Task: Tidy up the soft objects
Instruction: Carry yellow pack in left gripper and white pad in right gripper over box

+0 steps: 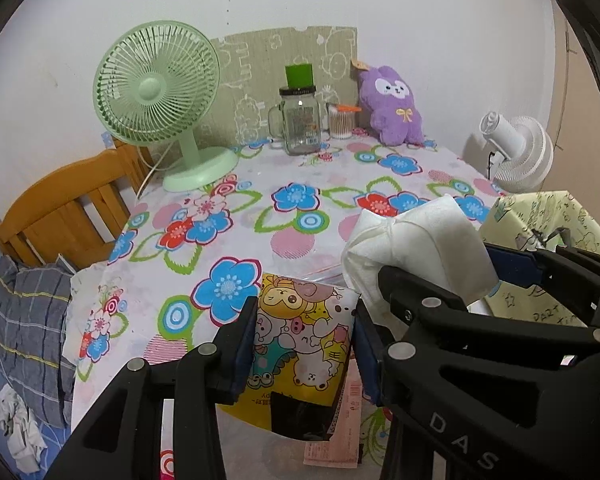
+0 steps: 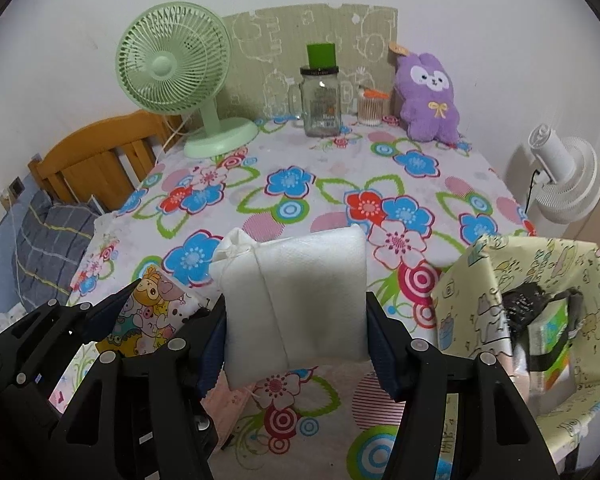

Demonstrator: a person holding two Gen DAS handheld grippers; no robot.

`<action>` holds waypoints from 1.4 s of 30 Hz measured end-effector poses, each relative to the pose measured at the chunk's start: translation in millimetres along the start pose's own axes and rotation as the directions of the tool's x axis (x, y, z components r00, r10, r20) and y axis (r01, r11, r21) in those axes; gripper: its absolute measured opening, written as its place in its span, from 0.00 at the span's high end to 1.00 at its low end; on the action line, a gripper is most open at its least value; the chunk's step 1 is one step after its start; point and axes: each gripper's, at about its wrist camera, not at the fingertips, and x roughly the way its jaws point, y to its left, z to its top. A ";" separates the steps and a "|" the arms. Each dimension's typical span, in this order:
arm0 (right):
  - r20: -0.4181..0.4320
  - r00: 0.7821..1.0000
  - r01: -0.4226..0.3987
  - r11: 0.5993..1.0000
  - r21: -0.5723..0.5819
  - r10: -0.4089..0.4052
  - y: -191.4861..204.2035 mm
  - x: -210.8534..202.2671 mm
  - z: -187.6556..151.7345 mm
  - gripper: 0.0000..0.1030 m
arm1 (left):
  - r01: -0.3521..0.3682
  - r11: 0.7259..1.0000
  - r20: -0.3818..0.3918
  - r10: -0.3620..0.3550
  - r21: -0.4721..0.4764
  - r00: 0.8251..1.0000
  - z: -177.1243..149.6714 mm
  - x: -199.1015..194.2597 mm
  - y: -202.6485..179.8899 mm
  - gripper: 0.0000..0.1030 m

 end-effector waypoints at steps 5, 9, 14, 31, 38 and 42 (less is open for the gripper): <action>0.030 1.000 0.006 1.000 -0.007 -0.006 0.2 -15.7 2.9 0.38 | 0.003 1.000 0.029 -0.003 -0.001 1.000 3.1 -13.2 -3.0 0.56; 0.051 0.999 0.010 1.000 -0.012 -0.010 -1.1 -28.1 3.6 0.38 | 0.006 1.000 0.047 -0.006 0.000 0.999 4.6 -22.5 -6.7 0.56; 0.072 0.997 0.013 1.000 -0.014 -0.012 -4.0 -42.0 4.2 0.38 | 0.004 1.000 0.070 -0.004 0.000 0.998 6.2 -35.8 -11.3 0.56; 0.140 0.990 0.019 1.000 -0.019 -0.016 -24.8 -83.6 -0.1 0.38 | 0.011 1.000 0.123 -0.009 -0.016 0.992 10.4 -65.8 -37.7 0.56; 0.157 0.987 0.024 1.000 -0.018 -0.021 -39.0 -95.2 -3.2 0.38 | 0.015 1.000 0.133 -0.014 -0.011 0.991 13.5 -72.5 -53.6 0.56; 0.165 0.986 0.027 1.000 -0.009 -0.025 -49.0 -100.4 -4.9 0.38 | 0.018 1.000 0.136 -0.018 0.000 0.991 16.6 -73.7 -64.8 0.56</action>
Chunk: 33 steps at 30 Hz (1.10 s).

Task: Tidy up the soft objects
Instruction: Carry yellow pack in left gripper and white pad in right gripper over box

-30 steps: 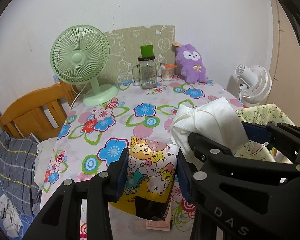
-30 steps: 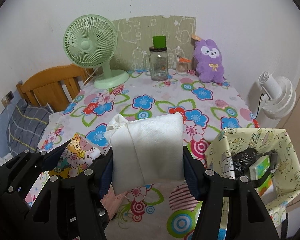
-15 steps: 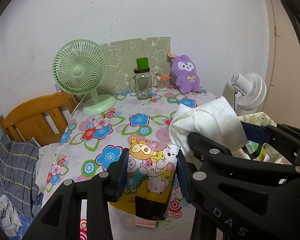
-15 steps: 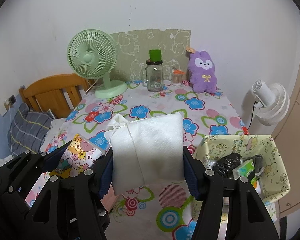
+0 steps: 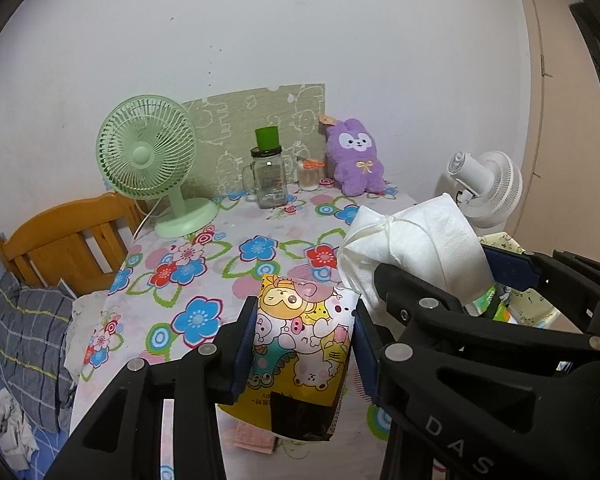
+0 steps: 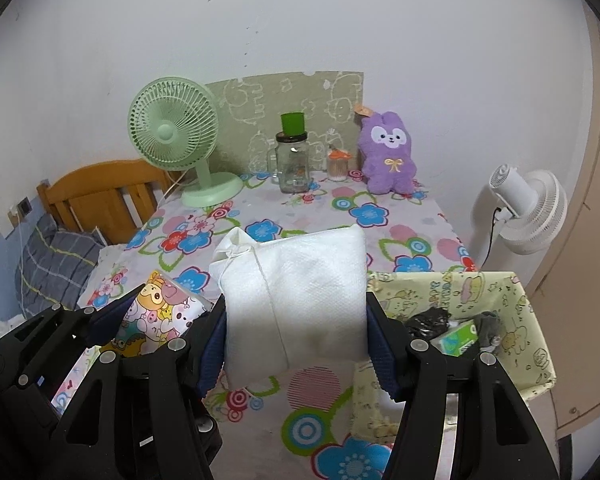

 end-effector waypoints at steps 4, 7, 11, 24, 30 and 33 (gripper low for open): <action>0.012 1.000 0.008 1.000 0.010 -0.008 -11.8 -4.5 0.2 0.38 | 0.008 1.000 0.006 -0.007 -0.005 1.000 3.0 0.4 -11.0 0.56; 0.016 1.000 0.016 1.000 0.015 -0.016 -21.0 -6.9 0.1 0.38 | 0.015 1.000 0.008 -0.015 0.000 1.000 5.8 1.5 -21.2 0.56; 0.022 0.999 0.026 0.999 0.025 -0.027 -33.9 -9.4 0.4 0.38 | 0.028 1.000 0.009 -0.028 0.012 1.000 9.5 3.5 -33.9 0.56; 0.026 0.998 0.061 0.997 0.049 -0.062 -75.0 -10.9 -0.3 0.37 | 0.063 0.997 0.015 -0.064 0.054 0.998 19.1 13.8 -71.9 0.56; 0.022 0.996 0.080 0.994 0.069 -0.082 -93.9 -9.2 -2.1 0.37 | 0.090 0.993 0.005 -0.091 0.077 0.996 21.6 21.9 -90.1 0.56; 0.016 0.995 0.096 0.992 0.077 -0.098 -104.4 -7.7 -4.1 0.37 | 0.107 0.990 -0.005 -0.107 0.091 0.994 22.2 28.0 -99.5 0.56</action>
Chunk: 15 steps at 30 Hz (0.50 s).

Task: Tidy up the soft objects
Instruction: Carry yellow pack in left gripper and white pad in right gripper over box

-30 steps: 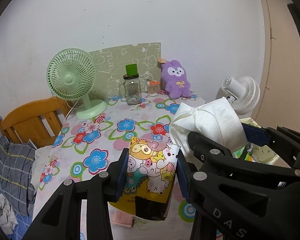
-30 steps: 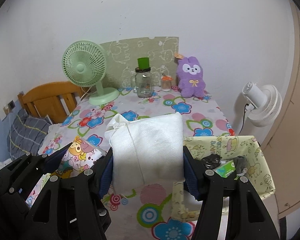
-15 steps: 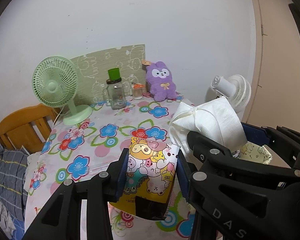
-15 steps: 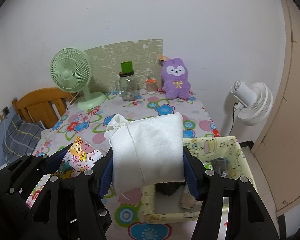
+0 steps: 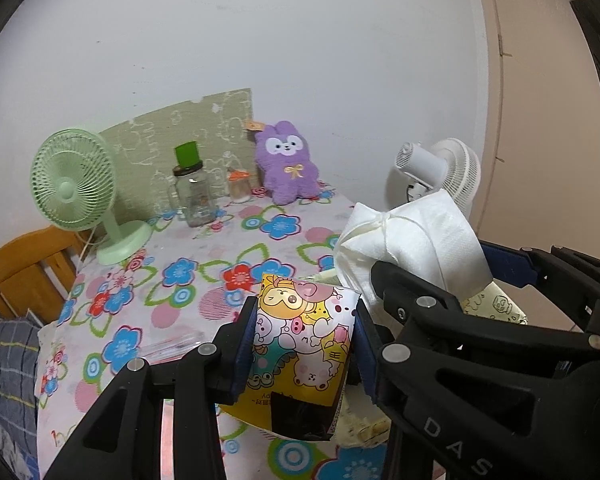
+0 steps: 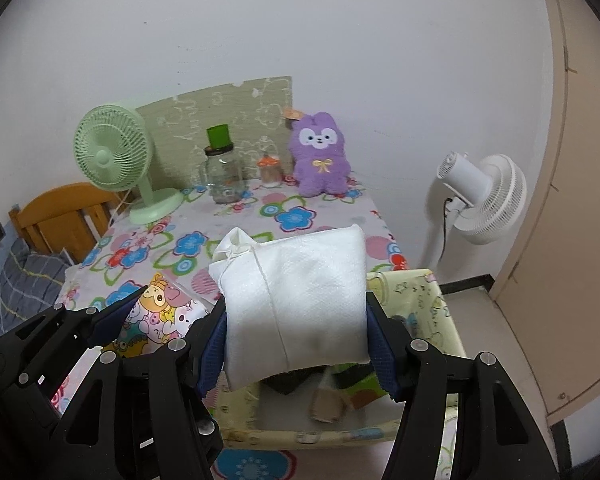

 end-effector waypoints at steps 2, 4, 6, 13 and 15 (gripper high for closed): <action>-0.007 1.000 0.009 1.000 0.008 -0.009 -6.8 2.6 -0.6 0.37 | 0.010 1.000 -0.005 -0.010 0.008 1.000 1.0 5.4 -6.2 0.56; -0.016 1.000 0.017 1.000 0.016 -0.017 -13.5 5.7 -1.7 0.37 | 0.018 1.000 -0.008 -0.018 0.011 1.000 1.8 9.2 -10.0 0.56; -0.021 0.999 0.026 0.999 0.020 -0.026 -18.6 8.3 -2.3 0.37 | 0.027 1.000 -0.014 -0.027 0.015 1.000 2.2 13.1 -14.4 0.56; -0.041 0.998 0.048 0.998 0.037 -0.047 -34.6 17.4 -5.3 0.37 | 0.051 0.998 -0.031 -0.050 0.033 0.998 3.6 26.0 -28.6 0.56; -0.046 0.998 0.054 0.998 0.040 -0.053 -37.7 19.8 -5.8 0.37 | 0.061 0.997 -0.038 -0.059 0.037 0.998 3.6 30.3 -31.5 0.56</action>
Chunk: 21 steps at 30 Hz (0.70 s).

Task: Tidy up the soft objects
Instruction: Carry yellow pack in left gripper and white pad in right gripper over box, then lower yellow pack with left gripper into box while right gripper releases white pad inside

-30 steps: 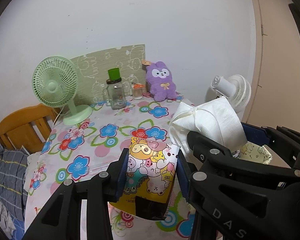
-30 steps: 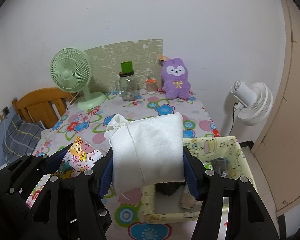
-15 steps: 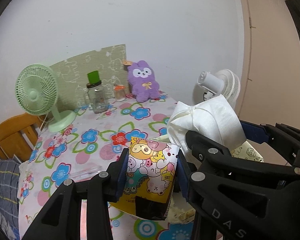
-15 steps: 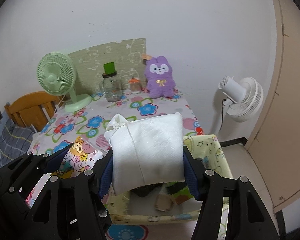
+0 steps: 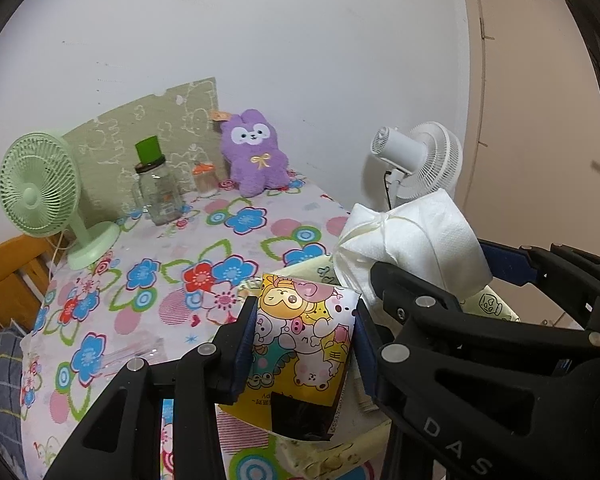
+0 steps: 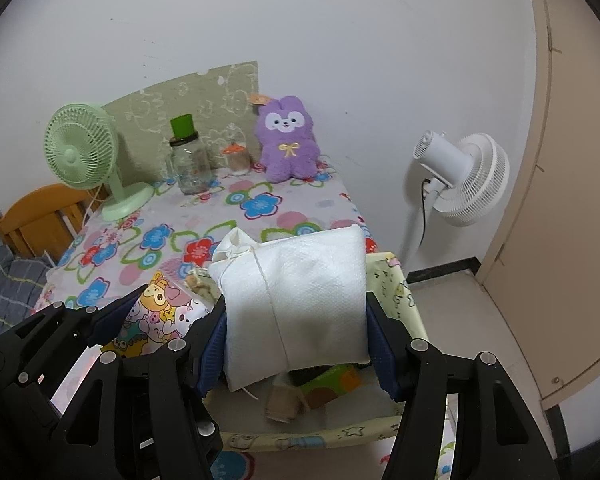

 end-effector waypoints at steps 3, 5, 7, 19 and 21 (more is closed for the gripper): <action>-0.012 1.000 0.012 1.000 0.007 -0.012 -5.4 5.4 -1.2 0.37 | 0.016 1.000 -0.017 -0.016 0.008 1.000 -0.4 8.1 -4.8 0.55; -0.025 1.000 0.019 1.000 0.012 -0.018 -9.1 9.9 -3.3 0.37 | 0.026 1.000 -0.033 -0.026 0.013 0.999 -1.4 14.4 -6.5 0.54; -0.038 0.999 0.022 1.000 0.018 -0.021 -11.9 14.3 -5.7 0.37 | 0.032 0.999 -0.051 -0.032 0.014 0.998 -2.7 20.9 -7.1 0.54; -0.082 0.996 0.041 0.998 0.043 -0.037 -23.4 33.3 -10.5 0.38 | 0.044 0.998 -0.110 -0.039 0.043 0.993 -5.8 39.1 -10.2 0.24; -0.087 0.996 0.036 0.999 0.042 -0.032 -22.4 37.2 -9.0 0.38 | 0.037 0.998 -0.111 -0.031 0.052 0.993 -5.9 39.5 -9.5 0.21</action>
